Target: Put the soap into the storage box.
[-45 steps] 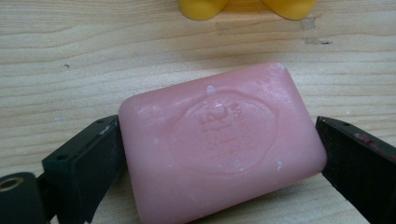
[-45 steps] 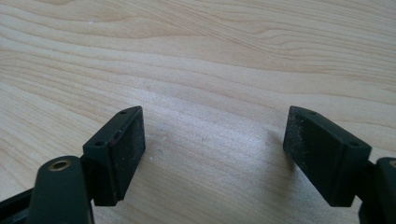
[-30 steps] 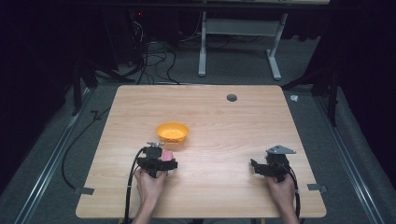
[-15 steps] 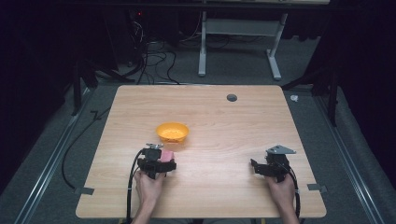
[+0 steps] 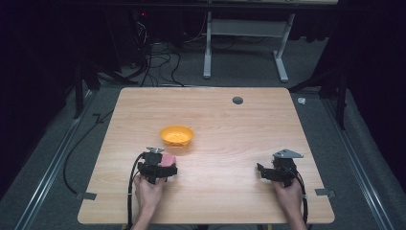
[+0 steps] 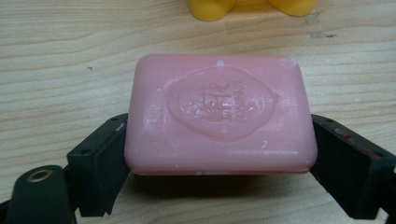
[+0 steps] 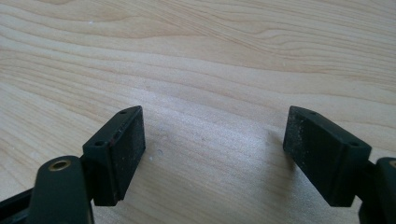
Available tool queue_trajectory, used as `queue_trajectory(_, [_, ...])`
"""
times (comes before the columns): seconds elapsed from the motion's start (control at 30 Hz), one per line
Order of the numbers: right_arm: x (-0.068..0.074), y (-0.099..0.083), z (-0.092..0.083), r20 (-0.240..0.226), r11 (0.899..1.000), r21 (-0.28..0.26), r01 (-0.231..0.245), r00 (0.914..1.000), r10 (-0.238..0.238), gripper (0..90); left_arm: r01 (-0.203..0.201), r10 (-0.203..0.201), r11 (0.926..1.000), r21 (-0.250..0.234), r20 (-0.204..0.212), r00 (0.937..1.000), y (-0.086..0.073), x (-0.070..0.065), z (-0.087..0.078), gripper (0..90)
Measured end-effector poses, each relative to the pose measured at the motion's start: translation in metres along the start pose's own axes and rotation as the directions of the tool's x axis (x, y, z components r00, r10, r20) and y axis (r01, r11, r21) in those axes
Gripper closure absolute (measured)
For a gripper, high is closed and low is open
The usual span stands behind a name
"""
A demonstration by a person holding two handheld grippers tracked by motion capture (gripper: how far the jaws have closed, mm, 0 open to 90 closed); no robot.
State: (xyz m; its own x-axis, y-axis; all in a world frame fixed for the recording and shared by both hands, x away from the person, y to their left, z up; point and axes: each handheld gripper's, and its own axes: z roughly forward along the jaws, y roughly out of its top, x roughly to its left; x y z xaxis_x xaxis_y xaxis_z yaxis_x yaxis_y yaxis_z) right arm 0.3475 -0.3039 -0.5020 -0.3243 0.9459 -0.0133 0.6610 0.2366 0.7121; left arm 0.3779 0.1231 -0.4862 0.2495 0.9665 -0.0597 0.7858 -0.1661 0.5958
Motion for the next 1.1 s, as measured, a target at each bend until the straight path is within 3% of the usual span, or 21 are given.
queue_trajectory(0.37, [0.0,0.0,0.0,0.0,1.0,0.001,-0.002,1.0,0.002,21.6,-0.011,0.012,0.9997,-0.022,0.017,0.9998,0.003,0.002,-0.012,13.6])
queue_trajectory(0.5, [0.0,0.0,0.0,0.0,1.0,0.0,-0.001,1.0,0.001,21.5,0.006,-0.005,0.9996,-0.027,0.047,0.9989,0.004,0.004,-0.017,13.6])
queue_trajectory(1.1, [0.0,0.0,0.0,-0.001,1.0,0.0,-0.002,1.0,0.002,21.5,-0.007,0.011,0.9982,-0.059,0.072,0.9973,0.013,0.003,-0.037,13.6])
